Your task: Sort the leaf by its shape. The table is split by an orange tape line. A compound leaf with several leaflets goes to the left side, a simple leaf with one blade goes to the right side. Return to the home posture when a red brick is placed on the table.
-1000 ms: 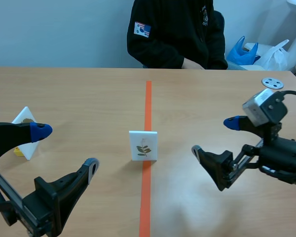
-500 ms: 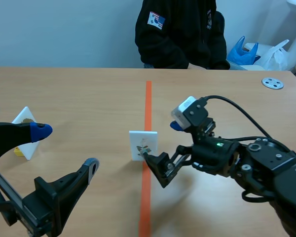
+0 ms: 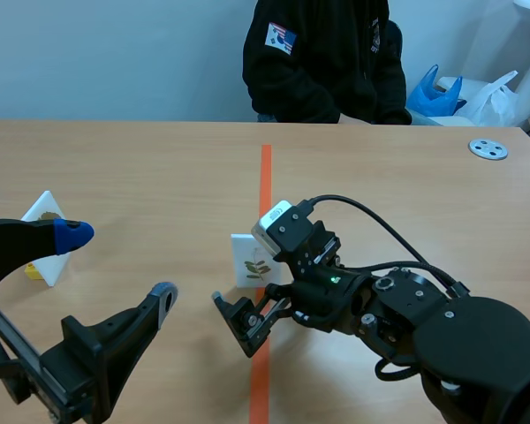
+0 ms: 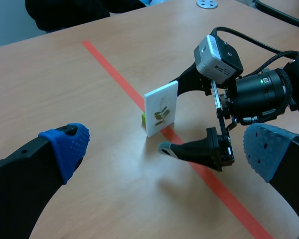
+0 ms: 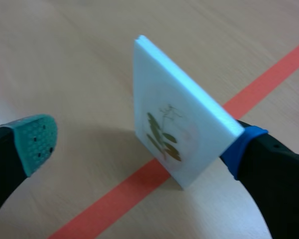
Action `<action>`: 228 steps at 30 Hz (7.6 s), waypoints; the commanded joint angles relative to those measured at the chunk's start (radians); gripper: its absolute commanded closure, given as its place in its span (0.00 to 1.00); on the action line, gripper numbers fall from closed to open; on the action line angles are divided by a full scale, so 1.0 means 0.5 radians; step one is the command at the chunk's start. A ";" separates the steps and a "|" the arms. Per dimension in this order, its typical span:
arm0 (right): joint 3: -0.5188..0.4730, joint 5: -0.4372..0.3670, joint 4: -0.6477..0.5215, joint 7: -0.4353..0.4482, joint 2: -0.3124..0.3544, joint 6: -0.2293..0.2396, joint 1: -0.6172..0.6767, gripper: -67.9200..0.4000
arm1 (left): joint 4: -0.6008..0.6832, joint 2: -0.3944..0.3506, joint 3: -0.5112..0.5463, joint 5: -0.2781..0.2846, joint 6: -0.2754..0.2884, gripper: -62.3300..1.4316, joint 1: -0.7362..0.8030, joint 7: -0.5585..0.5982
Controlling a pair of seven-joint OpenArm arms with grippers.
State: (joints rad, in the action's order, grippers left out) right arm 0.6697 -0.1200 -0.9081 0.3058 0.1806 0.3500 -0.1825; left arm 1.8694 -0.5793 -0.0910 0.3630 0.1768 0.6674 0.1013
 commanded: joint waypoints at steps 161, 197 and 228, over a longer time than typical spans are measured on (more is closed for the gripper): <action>-1.500 -0.803 -1.978 -0.378 0.666 0.020 1.787 0.00 | 0.020 -0.012 0.014 0.013 0.003 0.00 -0.005 0.011; -1.510 -0.760 -2.042 -0.391 0.636 0.019 1.861 0.00 | 0.020 -0.012 0.014 0.014 0.003 0.00 -0.006 -0.031; -1.510 -0.760 -2.042 -0.391 0.636 0.019 1.861 0.00 | 0.020 -0.012 0.014 0.014 0.003 0.00 -0.006 -0.031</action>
State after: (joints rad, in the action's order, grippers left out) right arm -0.0769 -0.4870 -1.9270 0.0990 0.4908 0.3595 0.7593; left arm 1.8694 -0.5846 -0.0910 0.3634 0.1768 0.6674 0.0750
